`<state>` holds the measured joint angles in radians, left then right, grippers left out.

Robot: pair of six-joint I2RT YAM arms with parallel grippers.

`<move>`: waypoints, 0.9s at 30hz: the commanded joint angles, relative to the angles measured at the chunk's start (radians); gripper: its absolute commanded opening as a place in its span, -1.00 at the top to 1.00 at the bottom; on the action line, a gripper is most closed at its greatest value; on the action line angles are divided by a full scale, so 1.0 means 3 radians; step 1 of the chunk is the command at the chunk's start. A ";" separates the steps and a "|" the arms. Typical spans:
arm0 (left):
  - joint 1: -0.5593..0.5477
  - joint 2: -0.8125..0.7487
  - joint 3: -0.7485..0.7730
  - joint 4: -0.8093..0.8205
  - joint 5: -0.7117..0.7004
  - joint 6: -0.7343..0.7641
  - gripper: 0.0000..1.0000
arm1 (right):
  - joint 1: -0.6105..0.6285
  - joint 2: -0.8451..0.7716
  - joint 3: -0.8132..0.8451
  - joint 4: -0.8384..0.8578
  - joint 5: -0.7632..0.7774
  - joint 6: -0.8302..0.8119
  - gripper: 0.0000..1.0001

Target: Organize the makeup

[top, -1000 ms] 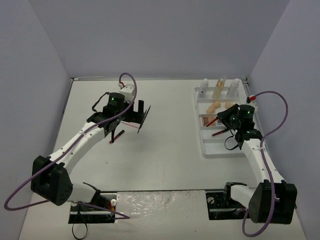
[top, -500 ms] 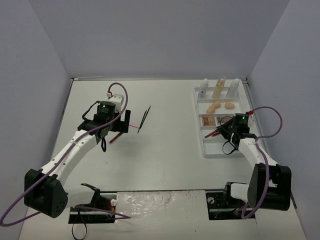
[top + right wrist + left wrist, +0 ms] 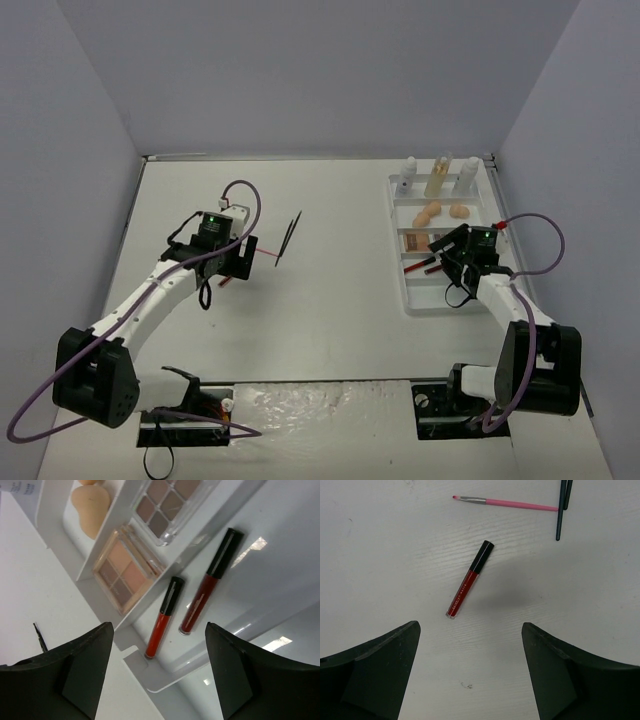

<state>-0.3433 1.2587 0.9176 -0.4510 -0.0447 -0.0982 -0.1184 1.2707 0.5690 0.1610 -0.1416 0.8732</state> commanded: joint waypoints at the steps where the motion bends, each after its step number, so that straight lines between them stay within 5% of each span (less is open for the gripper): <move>1: 0.0044 0.0150 0.0057 0.0074 0.0137 0.0188 -0.48 | 0.0007 -0.0227 0.0444 0.0083 -0.0181 -0.0338 -0.54; 20: 0.0526 0.1139 0.0398 0.0133 0.0732 0.0298 -0.11 | 0.0478 -0.0380 0.0801 0.0001 -0.0593 -0.1098 -0.77; 27: 0.0520 0.1336 0.0396 0.0034 0.0783 0.0226 0.32 | 0.0523 -0.0359 0.0829 0.0010 -0.0597 -0.1146 -0.79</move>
<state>-0.1886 1.6569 0.9909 -0.4301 0.1655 -0.0288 0.0282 1.1706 0.7708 0.1215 -0.2996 0.5552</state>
